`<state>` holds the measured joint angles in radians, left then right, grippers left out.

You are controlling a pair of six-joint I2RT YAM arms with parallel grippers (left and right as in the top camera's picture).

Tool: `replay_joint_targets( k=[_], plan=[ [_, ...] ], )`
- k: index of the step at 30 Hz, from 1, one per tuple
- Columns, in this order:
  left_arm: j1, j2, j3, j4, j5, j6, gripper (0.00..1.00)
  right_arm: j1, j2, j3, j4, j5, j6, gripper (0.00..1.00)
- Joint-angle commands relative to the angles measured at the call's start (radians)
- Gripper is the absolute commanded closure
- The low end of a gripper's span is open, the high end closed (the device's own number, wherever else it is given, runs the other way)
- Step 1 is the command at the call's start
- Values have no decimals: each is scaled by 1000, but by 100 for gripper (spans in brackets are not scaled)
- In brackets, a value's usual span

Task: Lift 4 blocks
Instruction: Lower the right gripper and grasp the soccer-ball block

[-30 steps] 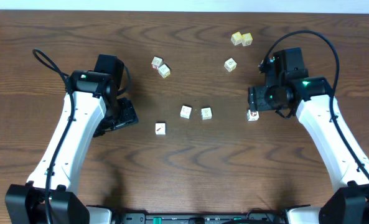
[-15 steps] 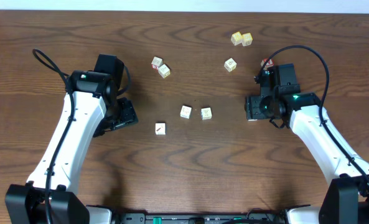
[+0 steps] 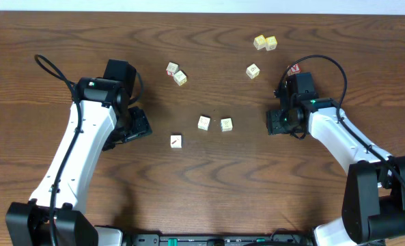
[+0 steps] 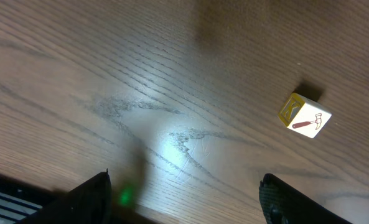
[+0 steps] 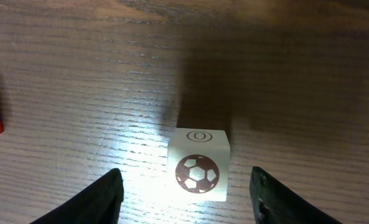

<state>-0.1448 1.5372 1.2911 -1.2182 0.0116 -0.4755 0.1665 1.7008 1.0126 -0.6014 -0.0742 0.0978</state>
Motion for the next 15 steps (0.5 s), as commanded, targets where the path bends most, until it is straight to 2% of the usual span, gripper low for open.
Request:
replay_joint_targets(
  k=[1,8,15],
  plan=[
    [2,-3,20,0,-20,-21,24,1,22,-1,4,6,2,39],
    [2,-3,17,0,-20,-20,24,1,97,-1,24,21,26,45],
    [2,-3,15,0,-20,-21,24,1,124,-1,37,22,36,57]
  ],
)
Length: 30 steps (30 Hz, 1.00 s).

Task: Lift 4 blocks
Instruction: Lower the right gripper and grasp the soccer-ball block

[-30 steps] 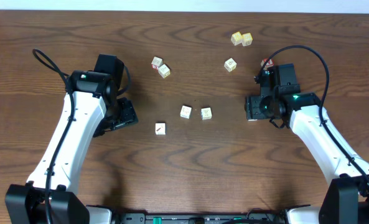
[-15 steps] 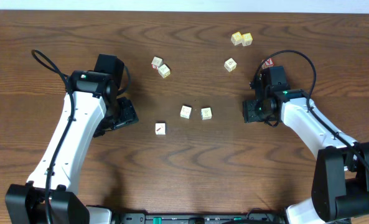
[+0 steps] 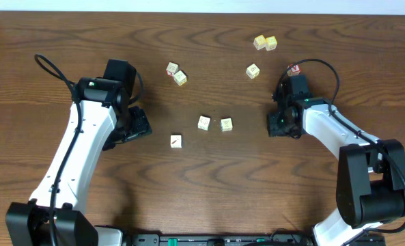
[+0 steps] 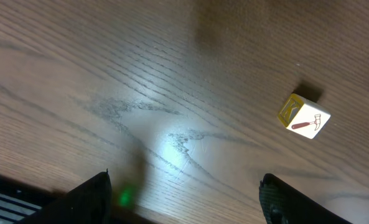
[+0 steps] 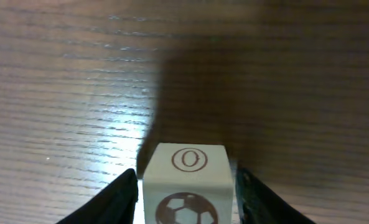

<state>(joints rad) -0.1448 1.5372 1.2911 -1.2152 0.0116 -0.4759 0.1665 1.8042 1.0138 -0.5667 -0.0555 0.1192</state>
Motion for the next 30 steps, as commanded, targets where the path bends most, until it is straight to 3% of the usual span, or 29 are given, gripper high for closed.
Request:
replay_joint_targets(
  k=[1,2,3,18,21,26,30],
  plan=[
    [2,-3,15,-3,-20,-20,24,0,21,-2,2,7,15,60],
    [2,-3,15,-2,-20,-20,24,1,21,-1,1,20,16,71],
    [2,-3,15,-1,-20,-20,24,2,21,-1,-1,27,23,74],
    [2,-2,-13,24,-20,-20,24,2,19,1,-109,49,234,80],
    [2,-2,-13,27,-20,-20,24,2,19,4,-124,89,231,79],
    [2,-2,-13,29,-20,-20,24,5,19,8,-102,92,74,75],
    [2,-2,-13,29,-20,-20,24,5,19,8,-92,93,47,75]
  ],
)
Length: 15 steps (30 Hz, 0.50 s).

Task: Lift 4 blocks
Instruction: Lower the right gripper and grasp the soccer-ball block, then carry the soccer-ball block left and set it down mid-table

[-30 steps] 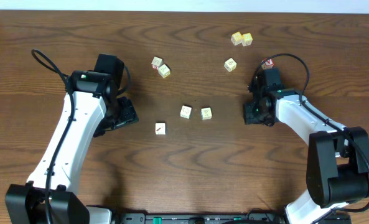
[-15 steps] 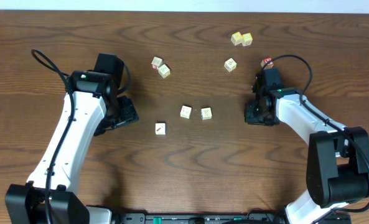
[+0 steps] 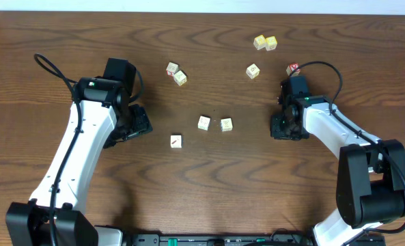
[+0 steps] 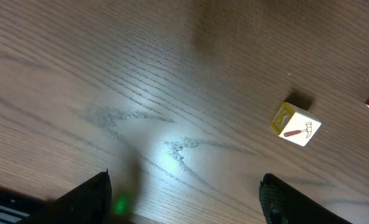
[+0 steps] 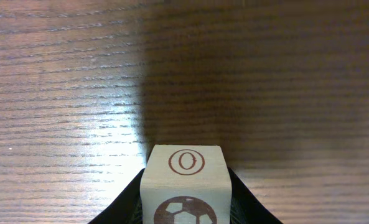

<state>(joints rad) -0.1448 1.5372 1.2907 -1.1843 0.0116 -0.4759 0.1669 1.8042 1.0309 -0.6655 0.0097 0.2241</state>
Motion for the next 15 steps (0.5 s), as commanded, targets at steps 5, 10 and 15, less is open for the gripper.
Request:
replay_joint_targets(
  k=[5,10,15],
  plan=[
    [2,-2,-13,-2,-20,-20,24,5,19,-8,24,27,-58,73],
    [2,-2,-13,-3,-20,-20,24,5,19,3,6,26,-53,57],
    [2,-2,-13,-2,-20,-20,24,5,19,84,-92,26,-53,43]
  ],
)
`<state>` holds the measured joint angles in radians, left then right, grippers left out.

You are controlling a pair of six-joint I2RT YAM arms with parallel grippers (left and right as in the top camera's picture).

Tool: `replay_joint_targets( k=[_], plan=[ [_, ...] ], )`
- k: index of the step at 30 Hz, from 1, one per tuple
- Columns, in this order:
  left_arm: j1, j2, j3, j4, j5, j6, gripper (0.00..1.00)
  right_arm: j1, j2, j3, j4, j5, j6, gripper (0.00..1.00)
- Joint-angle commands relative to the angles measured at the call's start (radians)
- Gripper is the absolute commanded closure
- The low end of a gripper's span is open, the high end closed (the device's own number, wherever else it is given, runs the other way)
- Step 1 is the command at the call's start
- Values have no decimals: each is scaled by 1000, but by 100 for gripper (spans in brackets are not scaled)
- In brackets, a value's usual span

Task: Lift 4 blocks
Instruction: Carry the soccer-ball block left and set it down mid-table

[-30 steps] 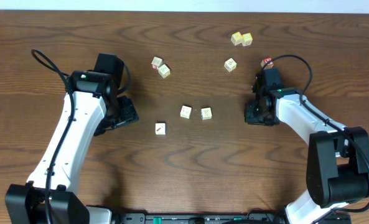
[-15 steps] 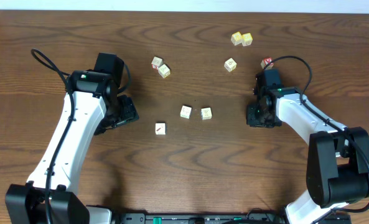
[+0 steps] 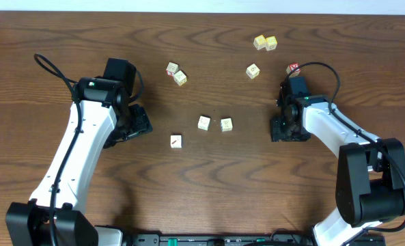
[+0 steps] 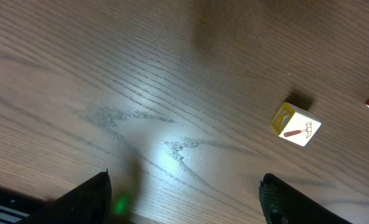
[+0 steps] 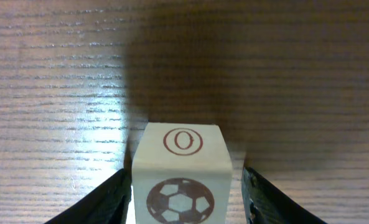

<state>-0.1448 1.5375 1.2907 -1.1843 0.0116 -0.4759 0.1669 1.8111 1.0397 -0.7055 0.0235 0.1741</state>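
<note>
A cream block printed with an O and a soccer ball (image 5: pixel 179 177) stands on the wood between the fingers of my right gripper (image 5: pixel 184 193). That gripper is open, with a gap showing at the right finger (image 5: pixel 259 199). In the overhead view the right gripper (image 3: pixel 283 128) hides this block. My left gripper (image 4: pixel 184 199) is open over bare table. A yellow-sided hammer block (image 4: pixel 295 123) lies ahead of it to the right, which in the overhead view is the hammer block (image 3: pixel 176 141) beside the left gripper (image 3: pixel 139 127).
Two cream blocks (image 3: pixel 203 123) (image 3: pixel 226 124) lie mid-table. A pair of blocks (image 3: pixel 176 73) sits behind them, one more block (image 3: pixel 253 70) and a yellow pair (image 3: pixel 265 43) are at the back right, and a red block (image 3: pixel 293 69) lies by the right arm.
My right gripper's fingers, pressed against the soccer-ball block's sides before, now stand apart from it. The block sits on the table. My left gripper has not moved.
My right gripper first stood wide open with the soccer-ball block ahead of it. Then its fingers were round the block, then shut on it, and now they are open again. My left gripper stayed open near the hammer block, shifting only slightly.
</note>
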Motion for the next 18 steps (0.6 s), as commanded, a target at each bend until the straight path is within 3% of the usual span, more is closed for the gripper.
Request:
replay_joint_targets(
  k=[1,5,9,13,18],
  plan=[
    [2,-2,-13,-2,-20,-20,24,5,12,98,-77,12,-3,42],
    [2,-2,-13,-2,-20,-20,24,5,12,213,-197,-9,-3,39],
    [2,-2,-13,1,-20,-20,24,14,12,379,-339,-220,-8,38],
    [2,-2,-13,16,-20,-20,24,73,13,389,-314,-373,-4,32],
    [2,-2,-13,19,-20,-20,24,224,19,338,-193,-239,90,28]
  ],
)
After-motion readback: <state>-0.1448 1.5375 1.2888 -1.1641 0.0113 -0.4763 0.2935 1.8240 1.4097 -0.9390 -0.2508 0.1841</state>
